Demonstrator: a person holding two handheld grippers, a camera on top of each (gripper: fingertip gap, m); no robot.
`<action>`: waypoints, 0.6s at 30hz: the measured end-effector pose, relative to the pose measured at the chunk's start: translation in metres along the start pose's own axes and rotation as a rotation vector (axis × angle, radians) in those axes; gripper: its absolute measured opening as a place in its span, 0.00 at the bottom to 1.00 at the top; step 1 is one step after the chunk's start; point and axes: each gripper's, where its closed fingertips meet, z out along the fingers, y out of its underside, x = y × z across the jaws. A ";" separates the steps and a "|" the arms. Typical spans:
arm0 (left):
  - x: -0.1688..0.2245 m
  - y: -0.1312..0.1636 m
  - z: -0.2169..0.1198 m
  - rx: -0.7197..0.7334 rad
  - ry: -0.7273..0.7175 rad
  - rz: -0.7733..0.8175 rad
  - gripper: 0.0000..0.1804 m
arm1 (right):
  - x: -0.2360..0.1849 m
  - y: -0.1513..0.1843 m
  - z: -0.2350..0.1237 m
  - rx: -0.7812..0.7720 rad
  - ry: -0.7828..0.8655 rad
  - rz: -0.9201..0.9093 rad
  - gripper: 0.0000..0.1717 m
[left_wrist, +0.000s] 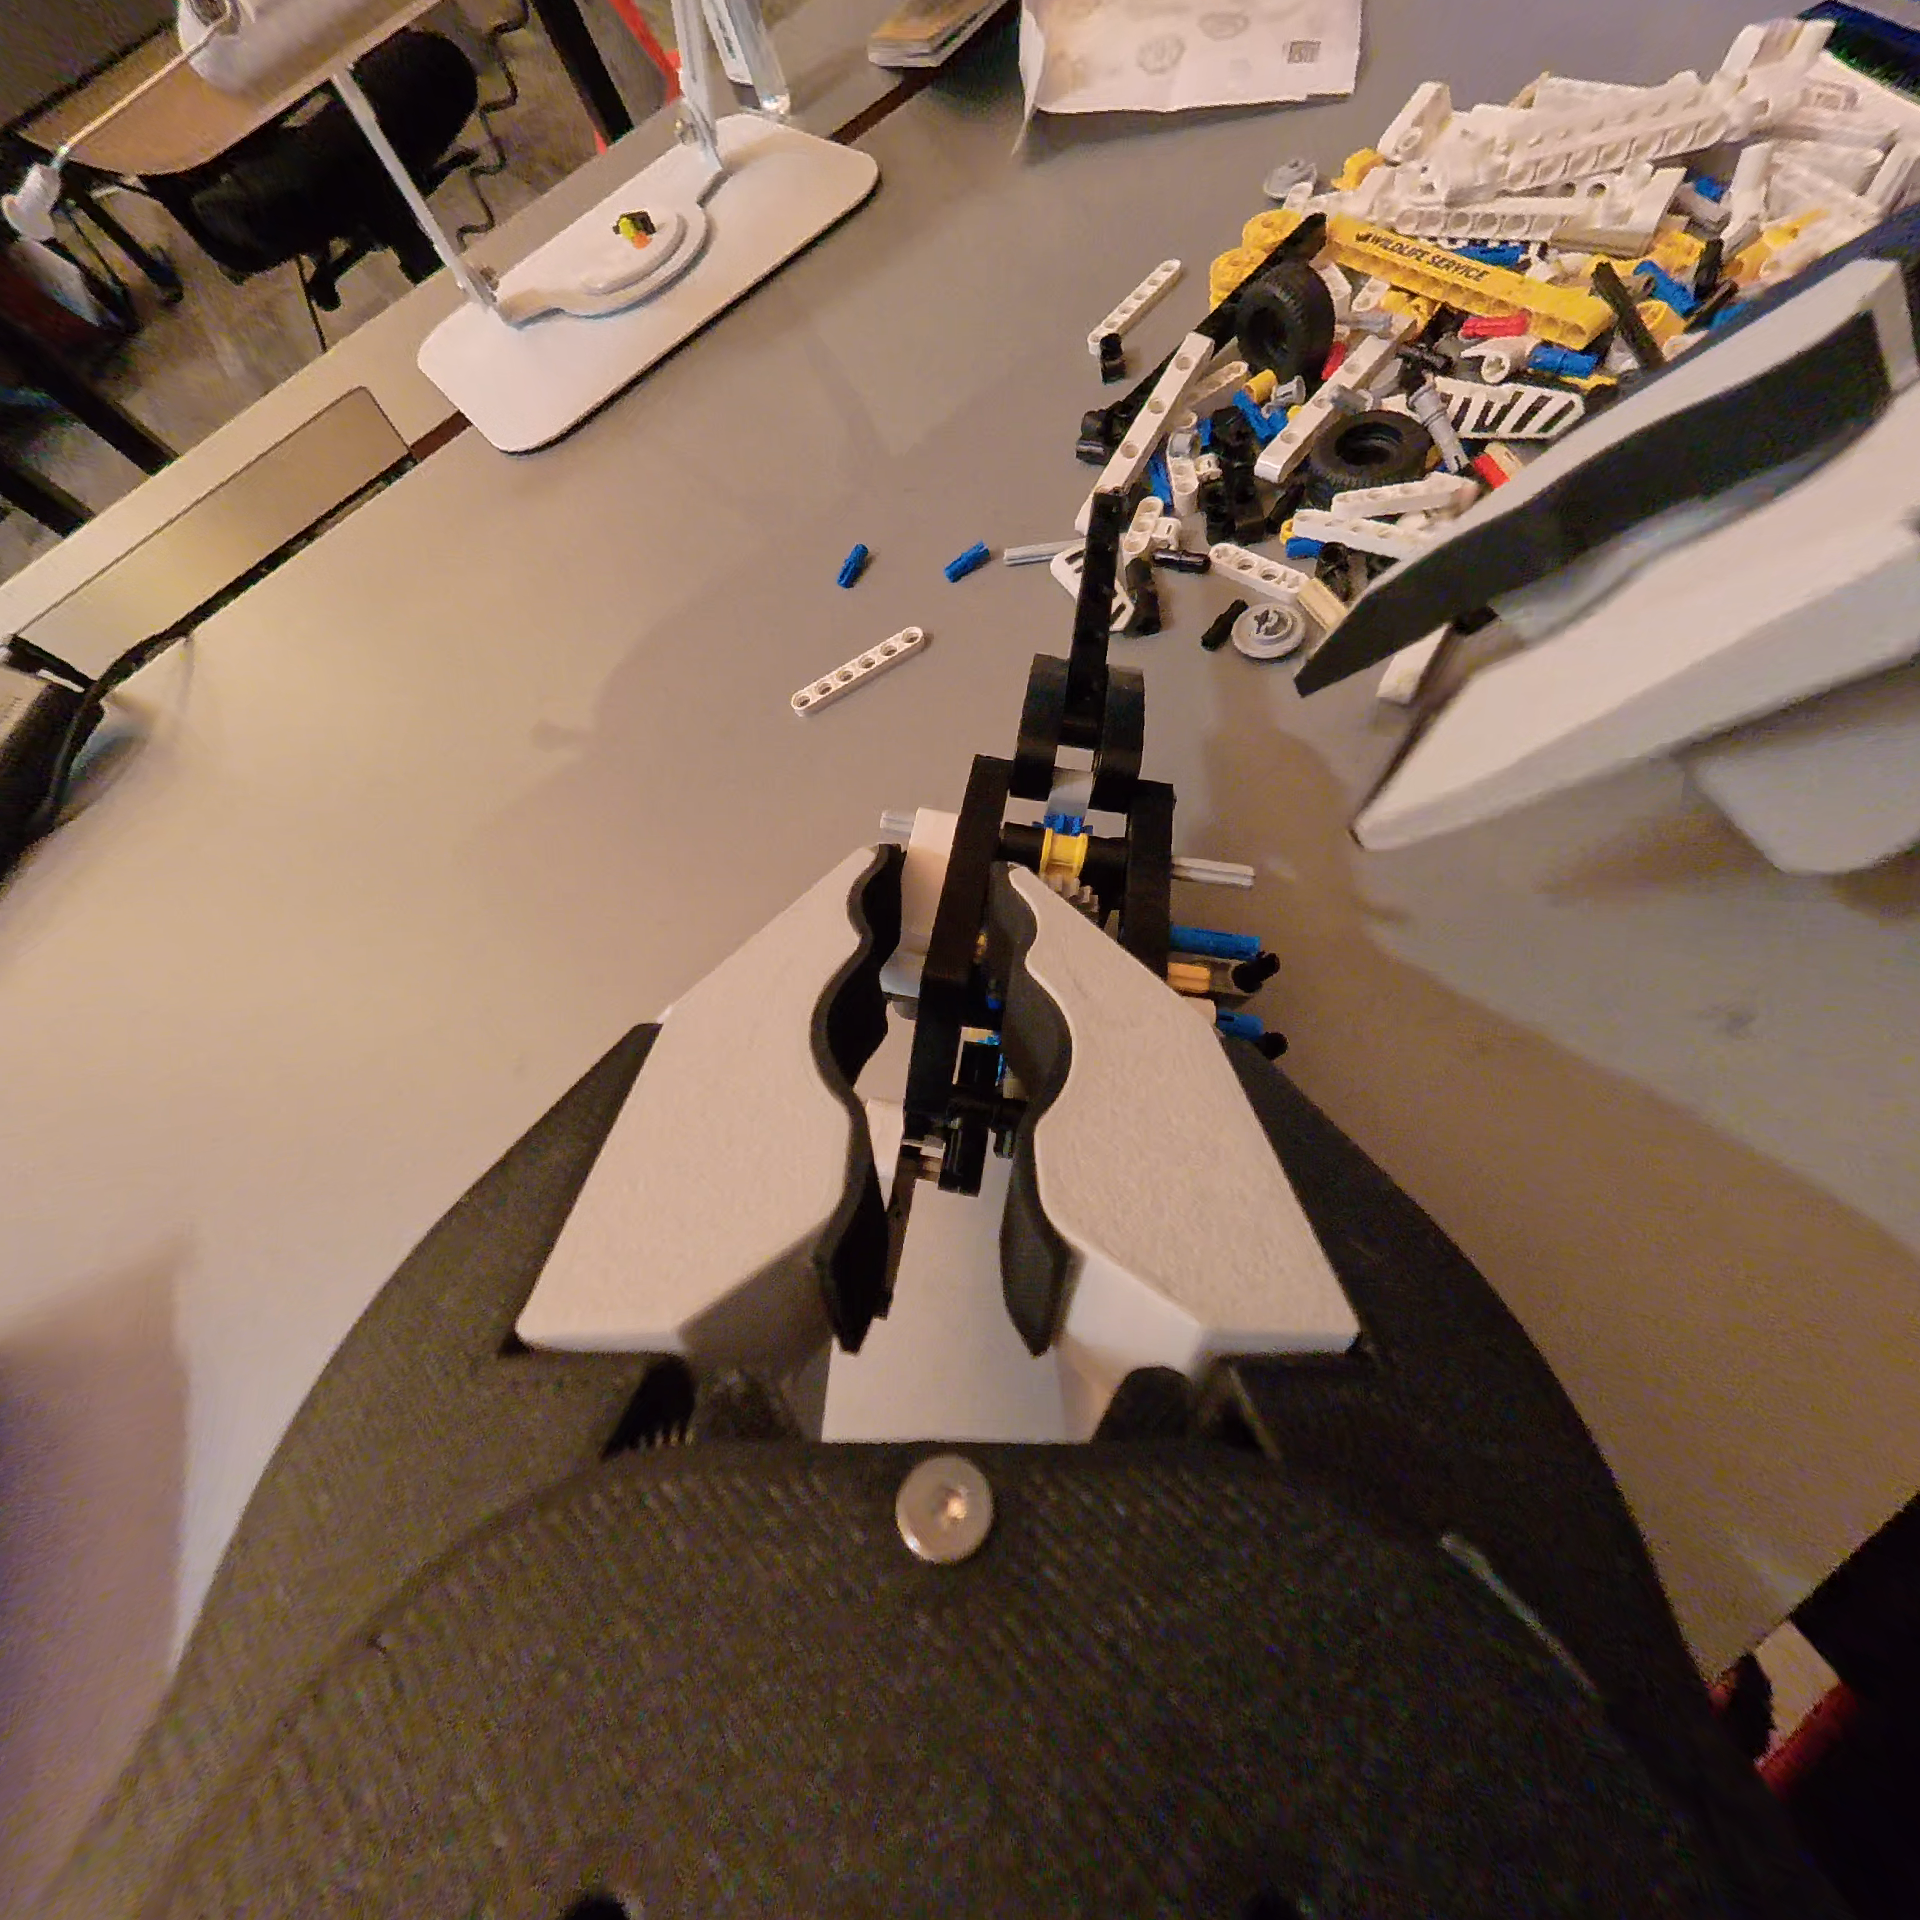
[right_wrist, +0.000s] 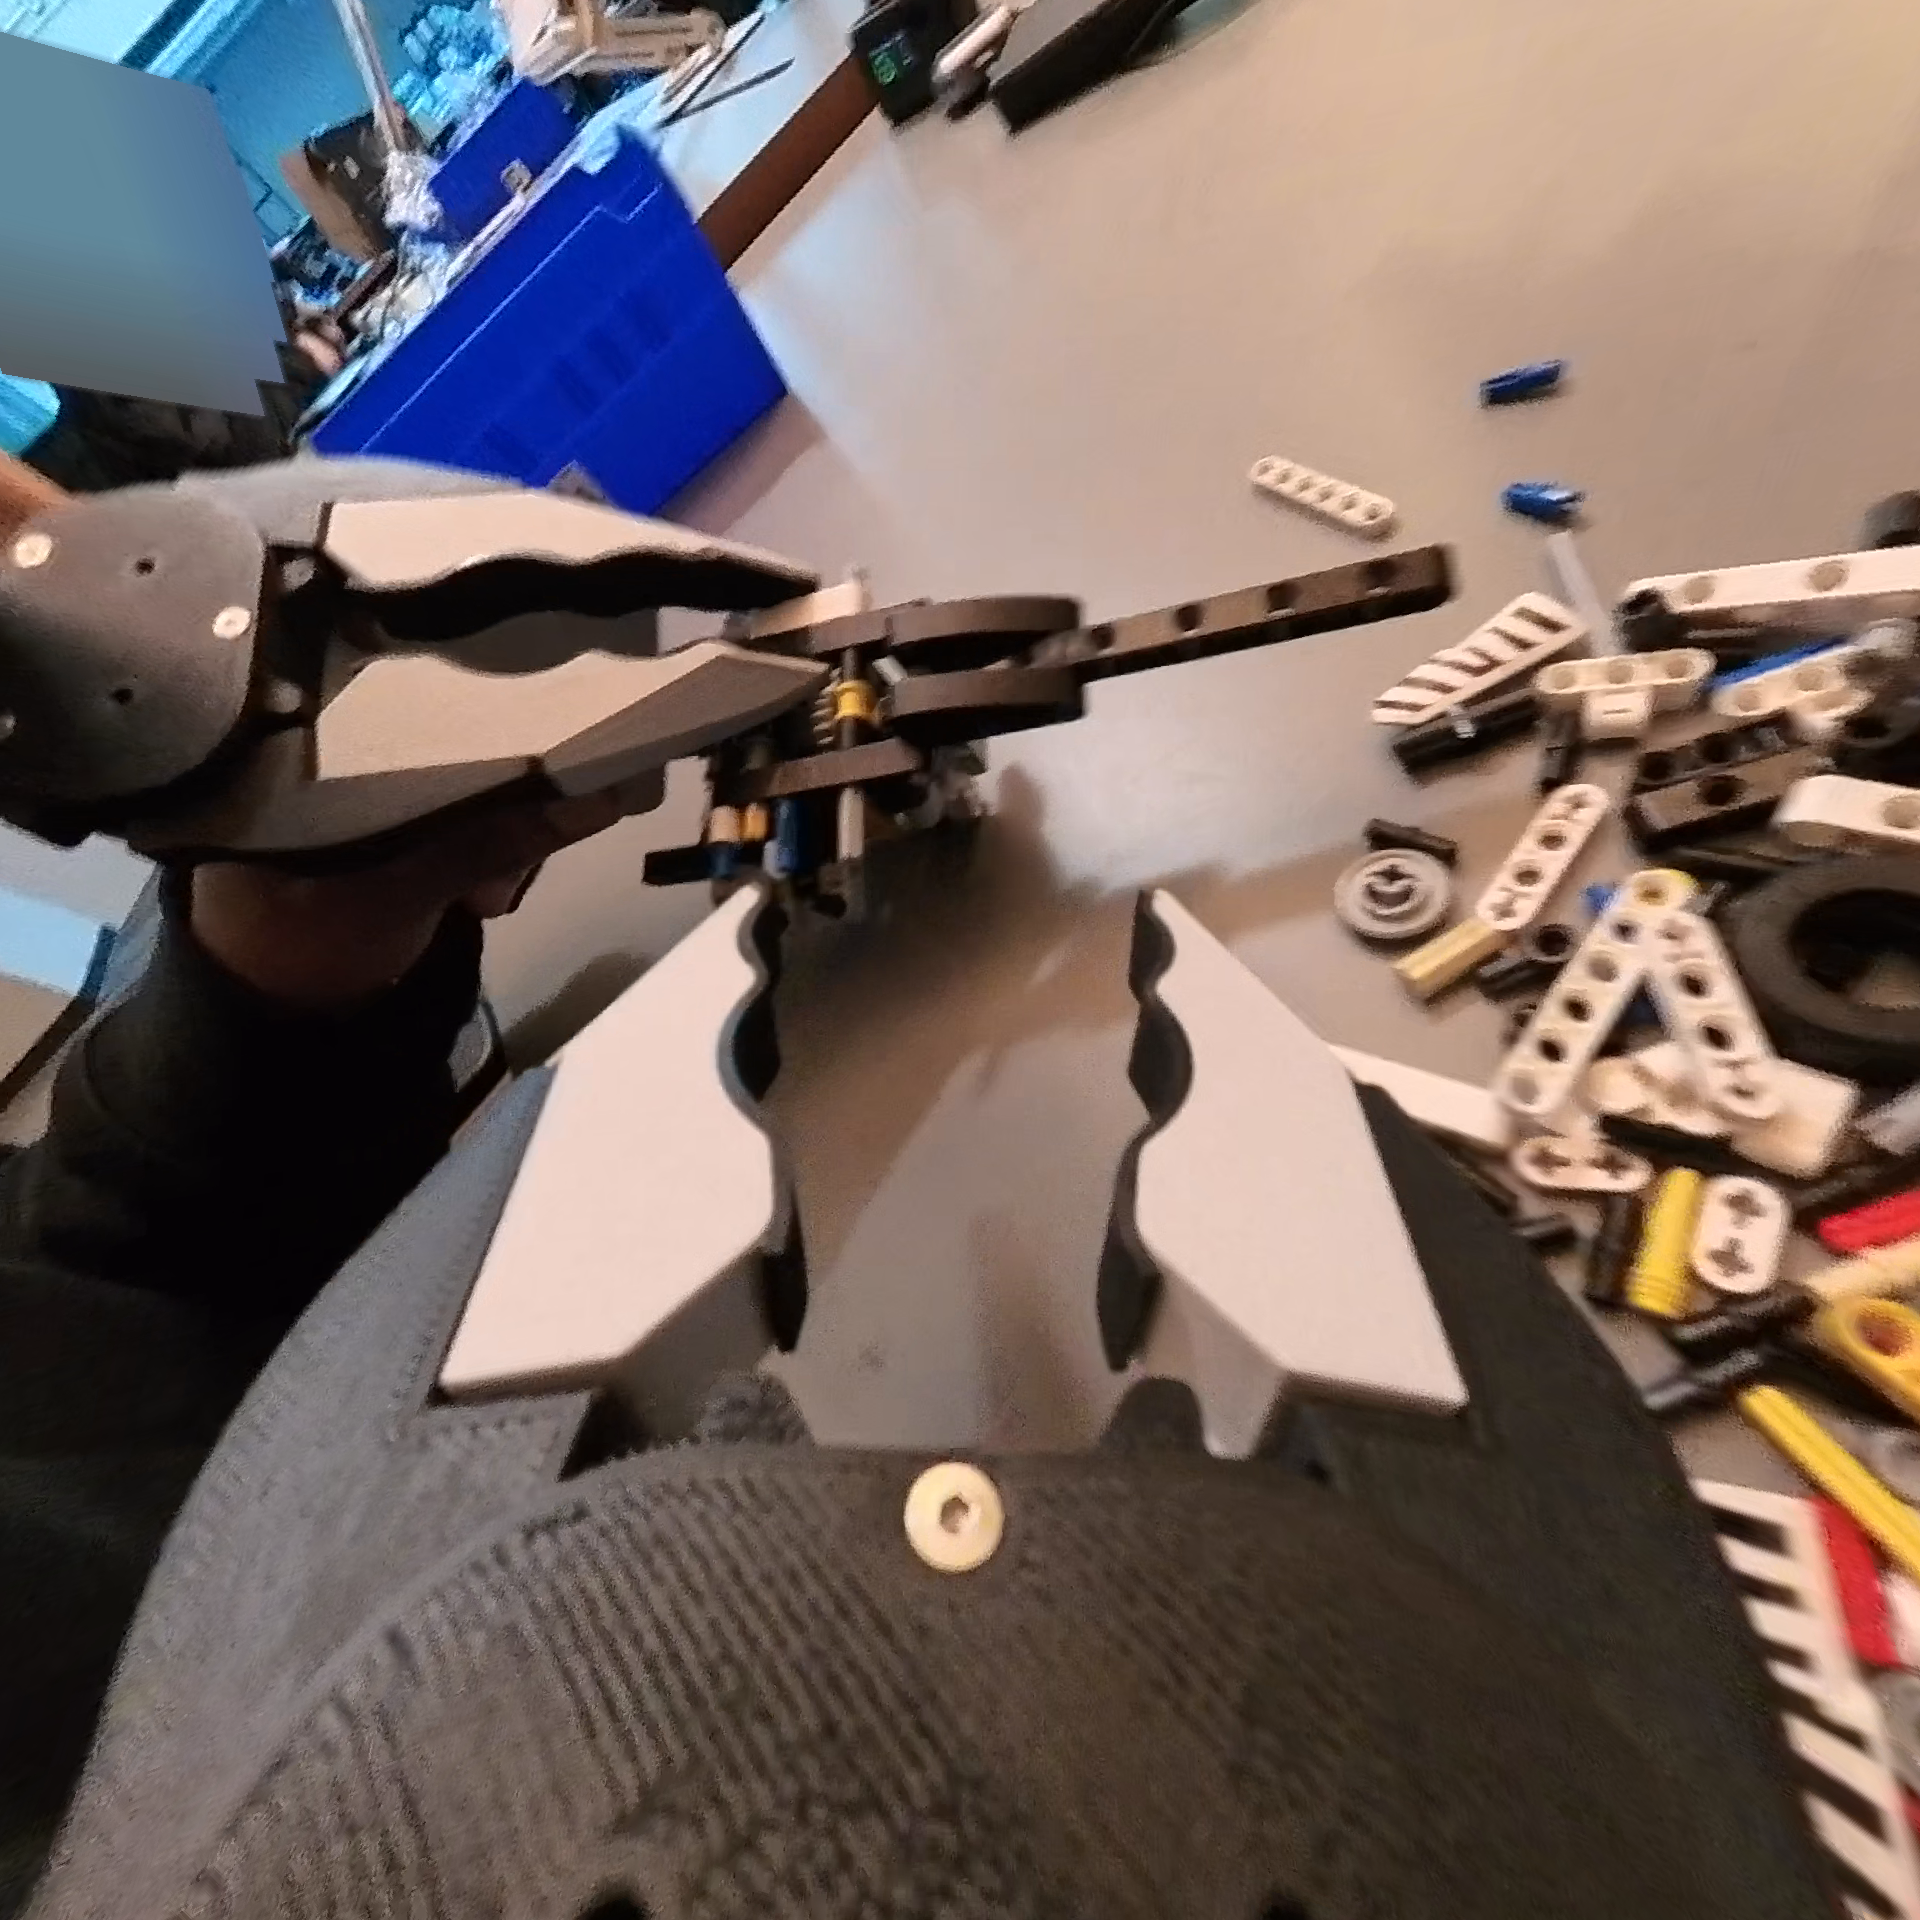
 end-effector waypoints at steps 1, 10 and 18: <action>0.000 0.000 0.000 -0.001 0.000 0.001 0.10 | -0.006 0.005 0.003 -0.020 -0.013 -0.020 0.39; 0.001 -0.001 0.000 0.007 -0.024 0.023 0.10 | -0.022 0.006 0.010 0.000 0.053 -0.227 0.22; 0.000 0.000 0.001 0.008 -0.040 0.034 0.10 | -0.035 0.002 0.020 0.023 0.095 -0.375 0.02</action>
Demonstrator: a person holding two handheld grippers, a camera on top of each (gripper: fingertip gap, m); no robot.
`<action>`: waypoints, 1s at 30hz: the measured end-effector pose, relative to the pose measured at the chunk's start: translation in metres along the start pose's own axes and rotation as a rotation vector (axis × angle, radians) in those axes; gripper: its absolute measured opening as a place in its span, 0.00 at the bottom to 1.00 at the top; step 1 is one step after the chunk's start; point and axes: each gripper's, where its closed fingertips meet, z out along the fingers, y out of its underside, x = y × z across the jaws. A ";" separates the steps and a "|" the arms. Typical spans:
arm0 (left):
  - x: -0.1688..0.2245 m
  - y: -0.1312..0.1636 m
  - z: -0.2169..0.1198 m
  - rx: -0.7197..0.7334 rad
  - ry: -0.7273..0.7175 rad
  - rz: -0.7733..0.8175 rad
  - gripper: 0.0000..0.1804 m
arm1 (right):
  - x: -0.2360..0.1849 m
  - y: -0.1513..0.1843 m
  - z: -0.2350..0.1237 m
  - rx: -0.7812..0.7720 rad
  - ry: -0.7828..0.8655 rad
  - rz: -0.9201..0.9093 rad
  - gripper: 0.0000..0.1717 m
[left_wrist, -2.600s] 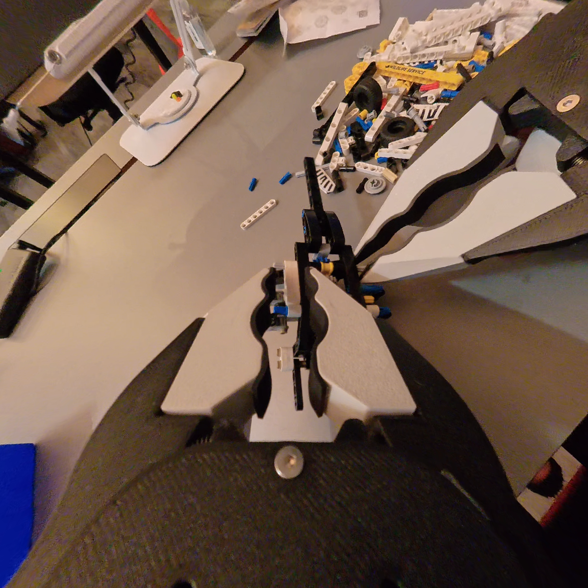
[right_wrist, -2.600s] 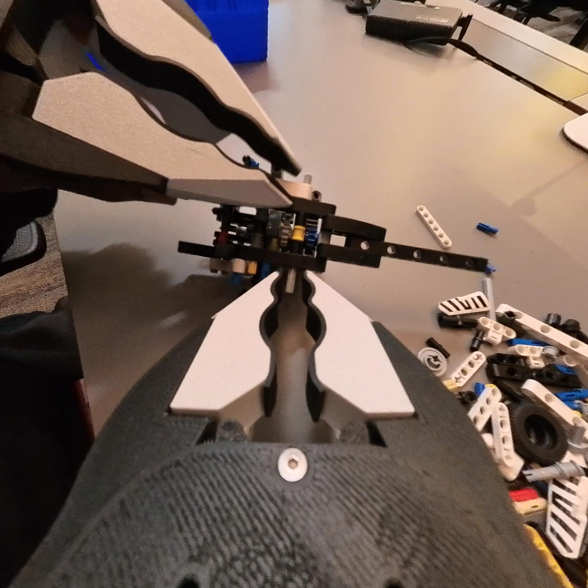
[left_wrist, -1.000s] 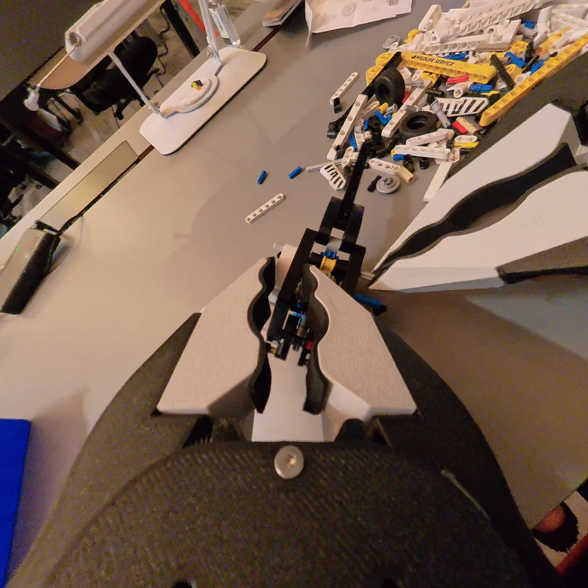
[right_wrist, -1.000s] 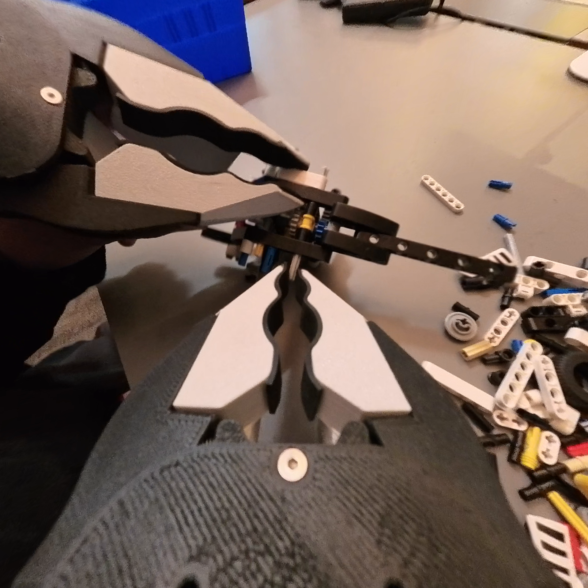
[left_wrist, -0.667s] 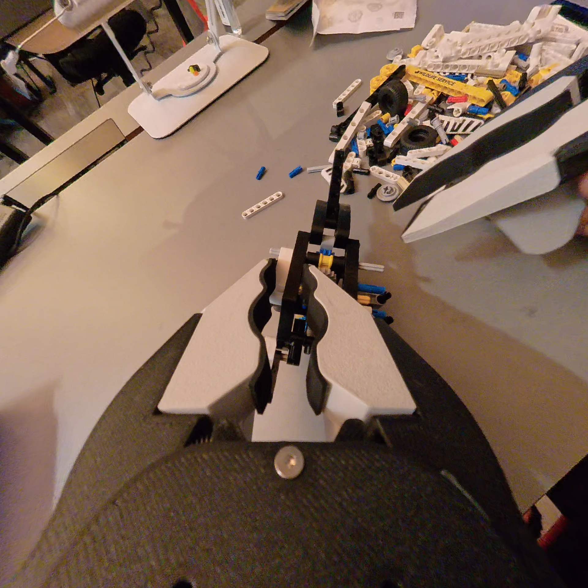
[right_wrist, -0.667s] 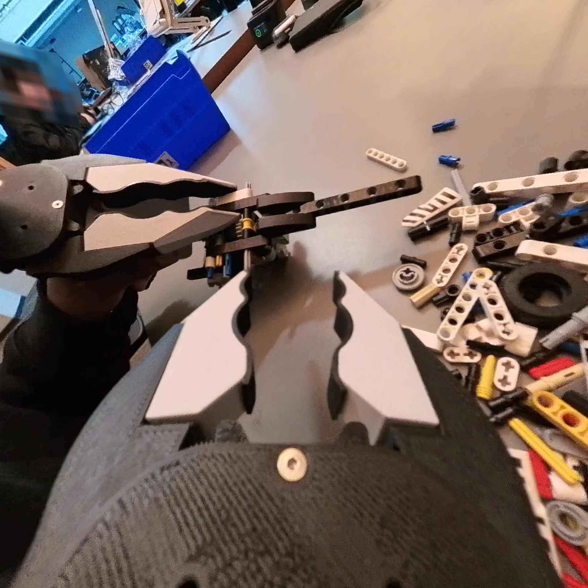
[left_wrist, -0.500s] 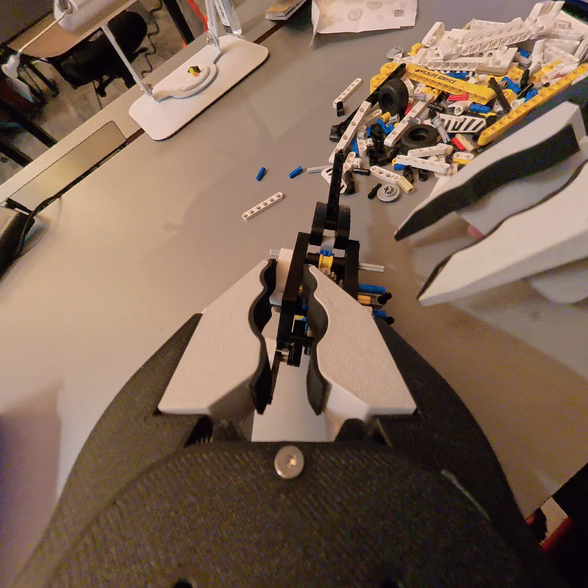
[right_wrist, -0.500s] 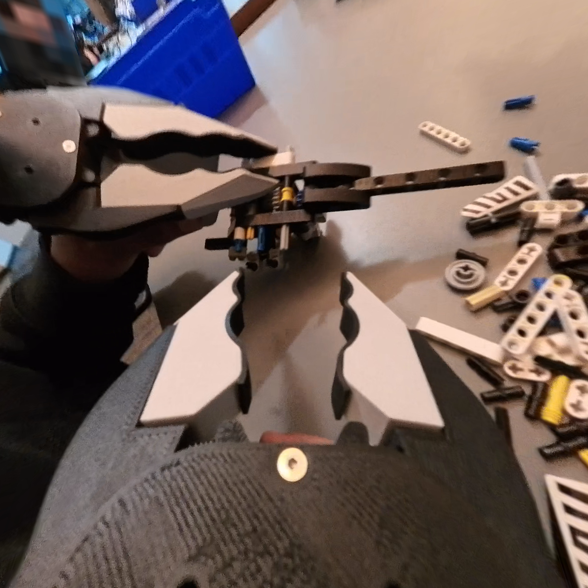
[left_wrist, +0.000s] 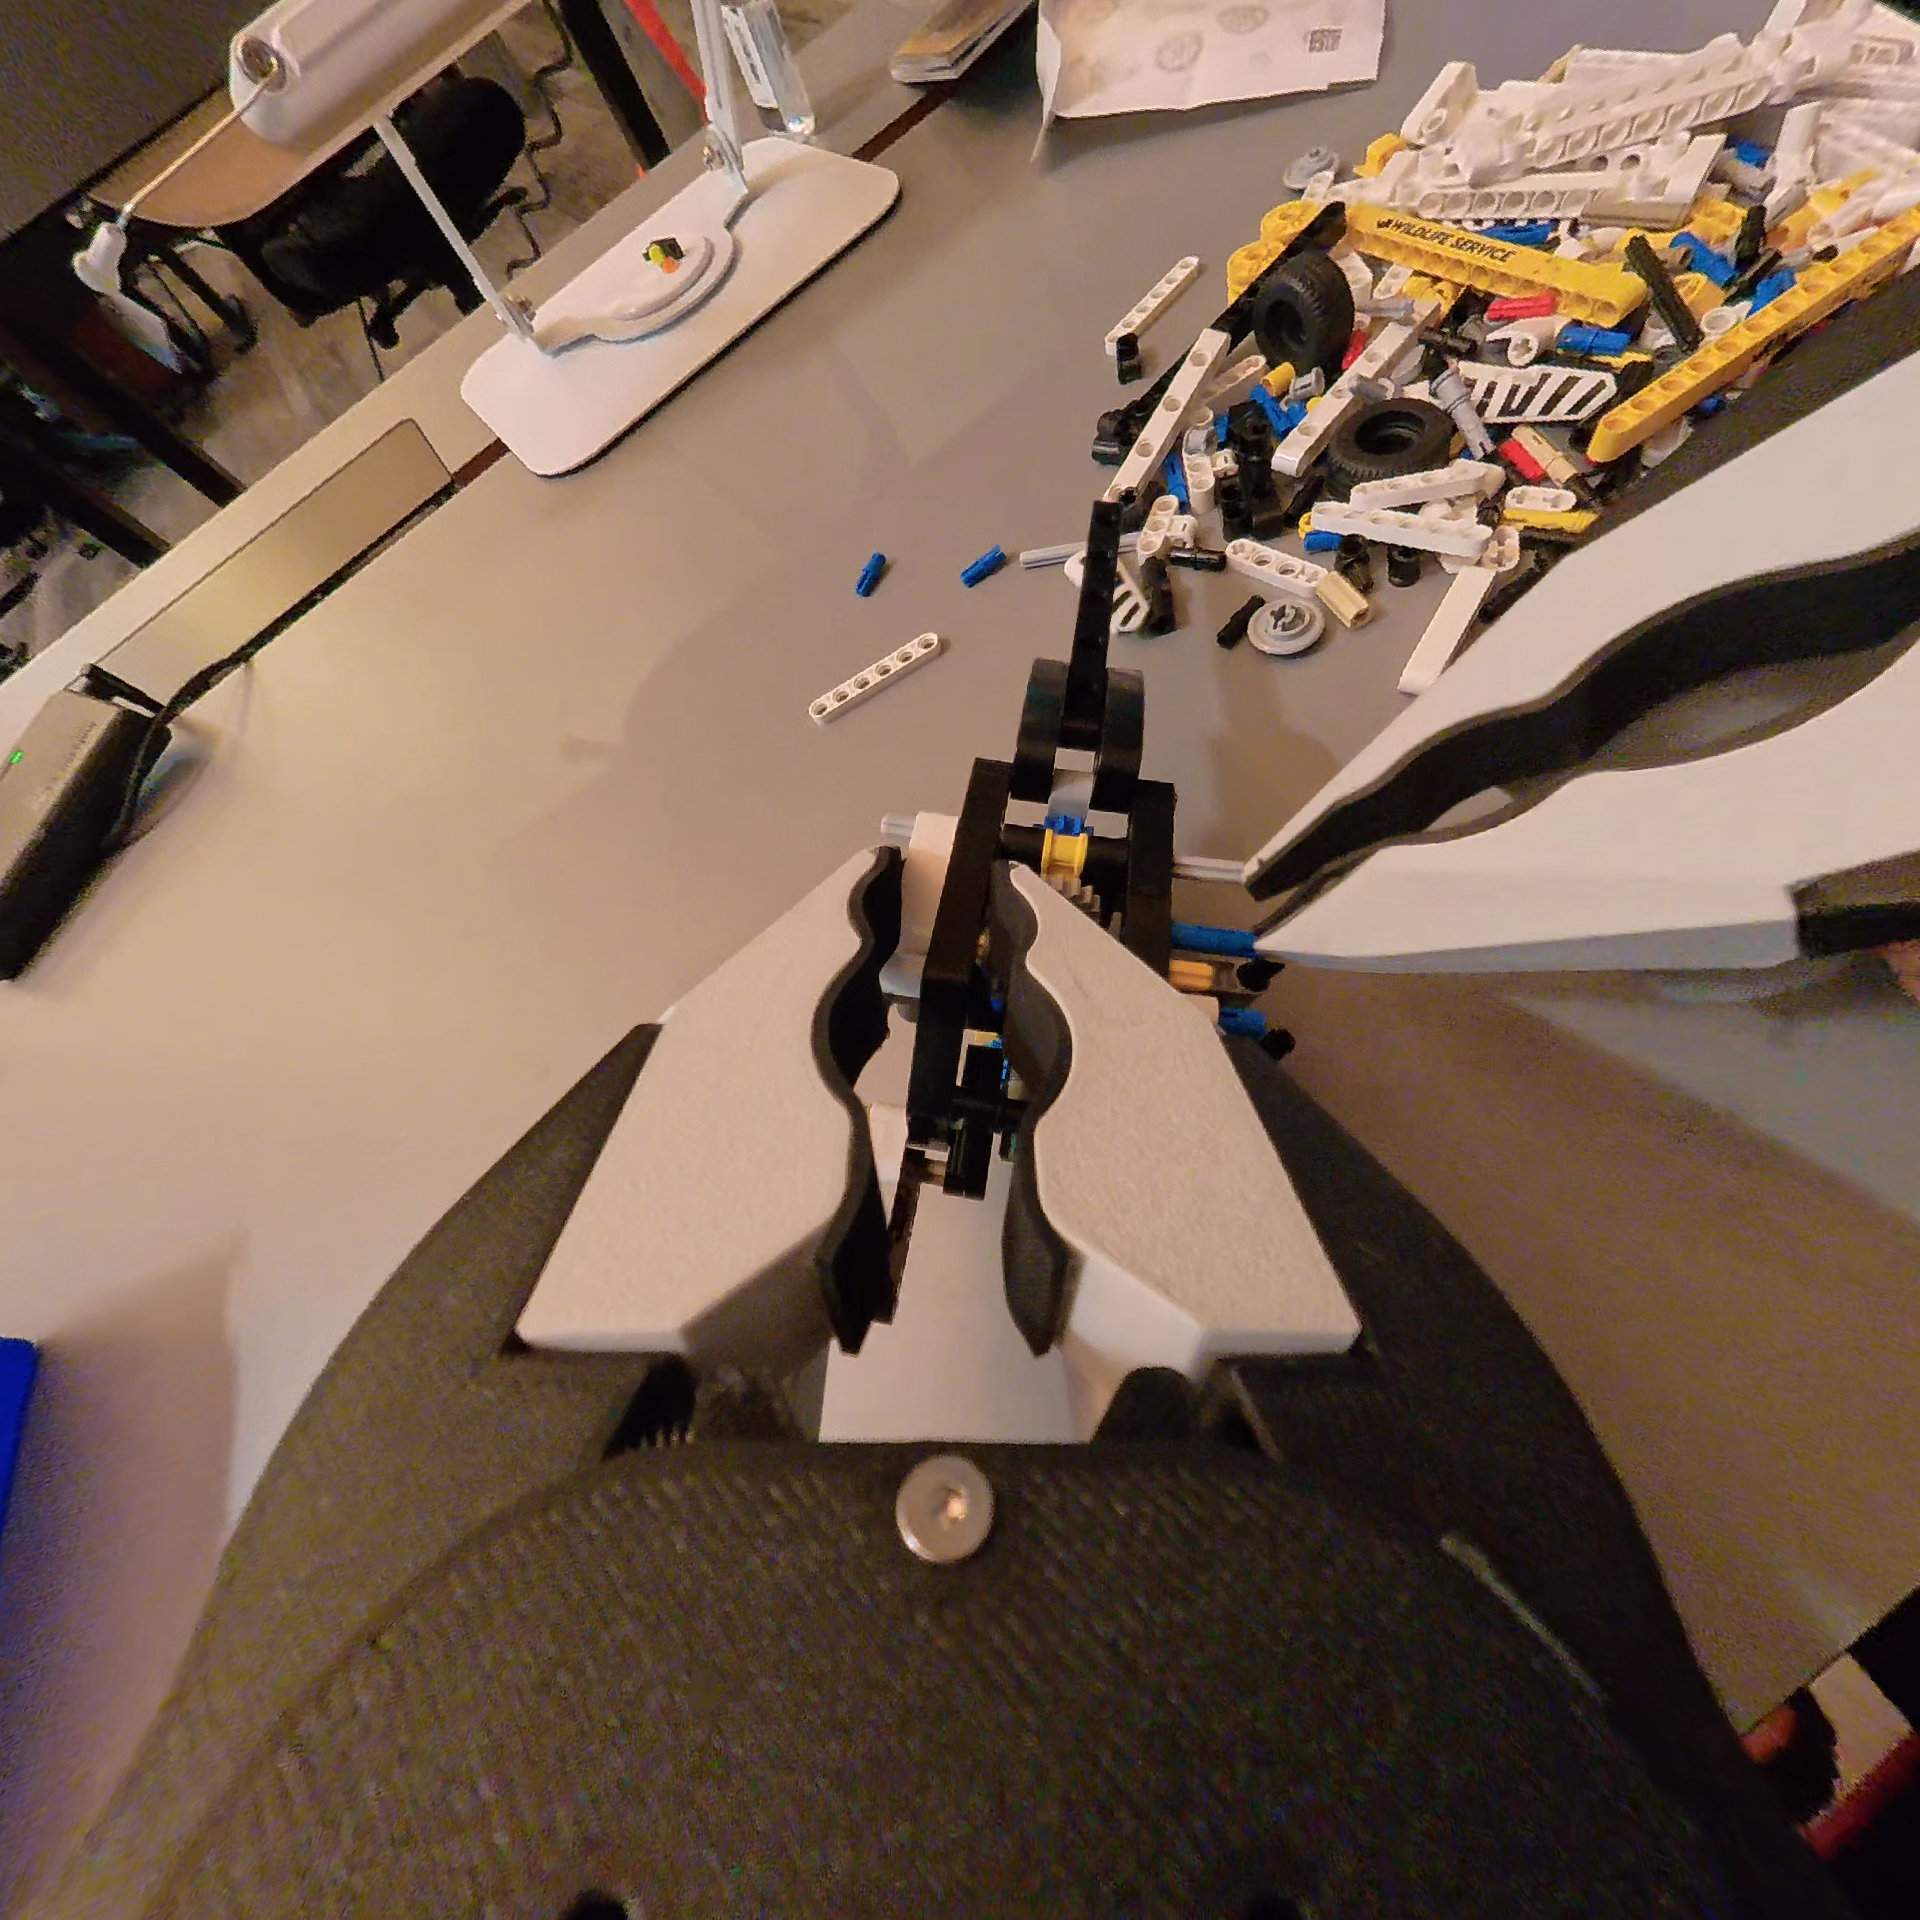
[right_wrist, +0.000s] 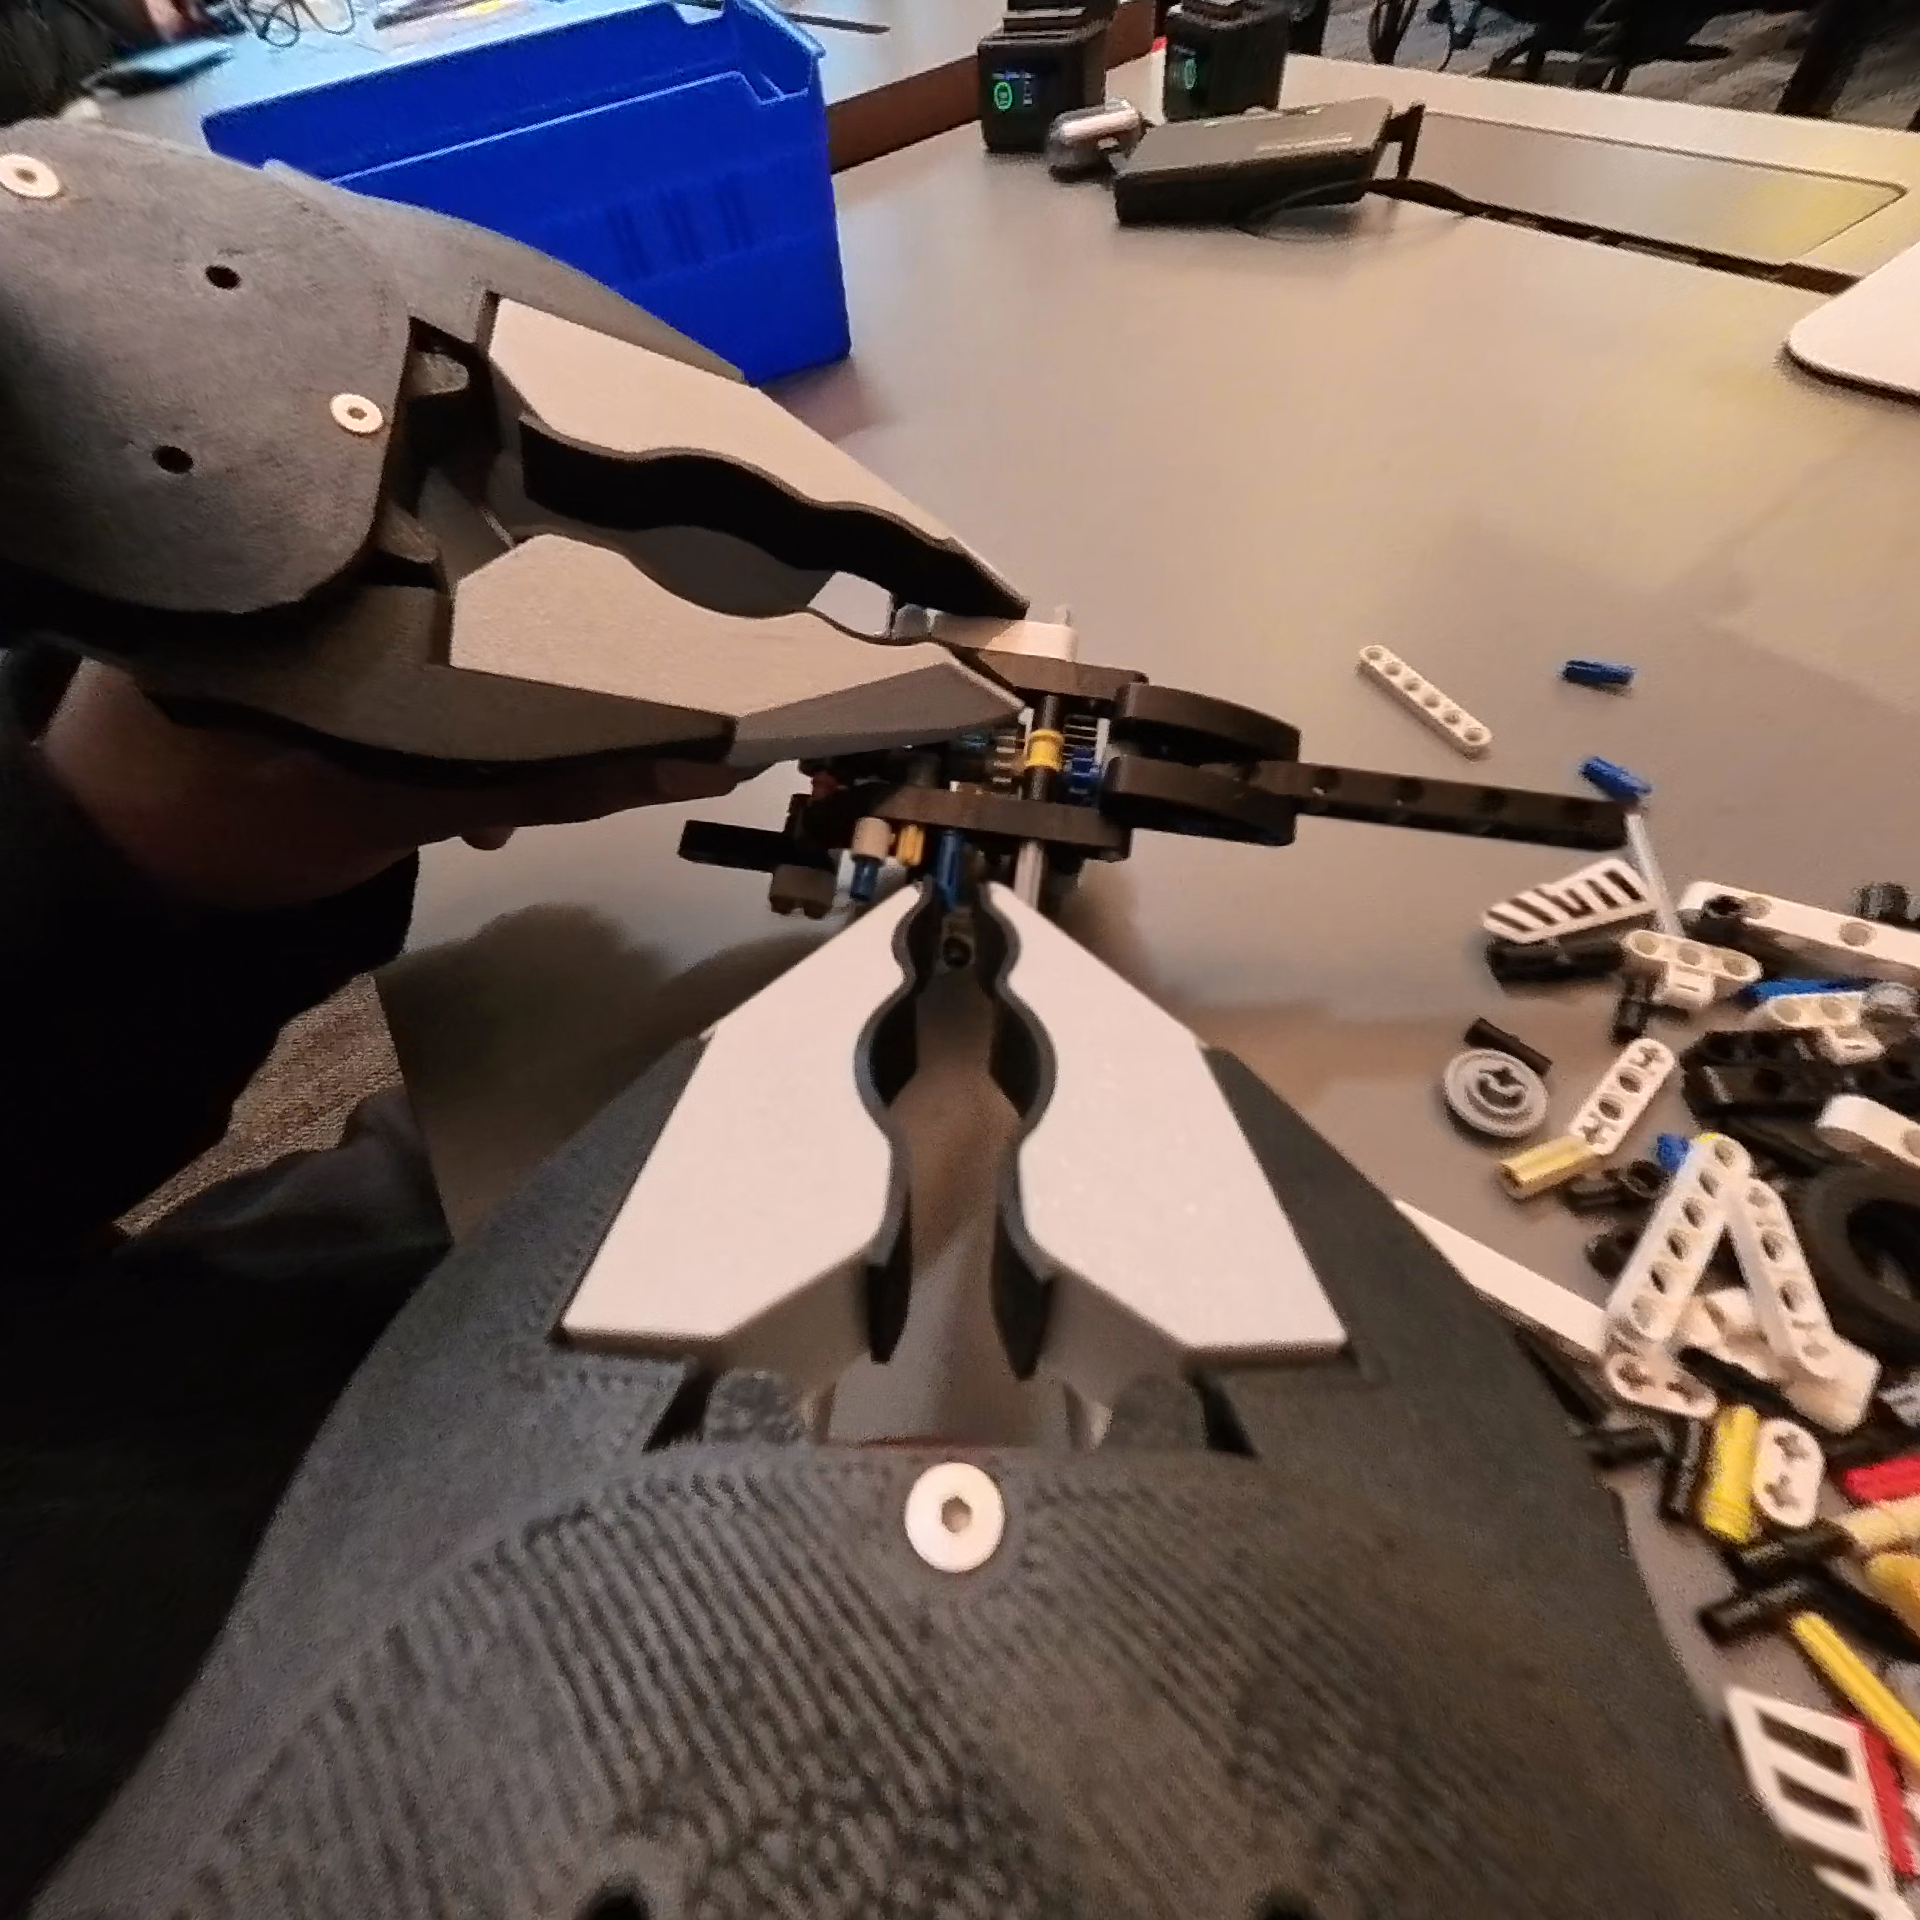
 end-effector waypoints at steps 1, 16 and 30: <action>-0.001 0.000 0.000 0.000 -0.005 0.003 0.10 | -0.001 0.000 0.001 -0.004 -0.008 0.001 0.03; -0.003 0.001 0.001 0.003 -0.023 -0.012 0.10 | -0.002 -0.001 0.005 -0.075 0.056 -0.233 0.05; -0.004 0.001 0.001 0.003 -0.029 -0.016 0.10 | -0.005 -0.005 0.001 -0.087 0.145 -0.452 0.04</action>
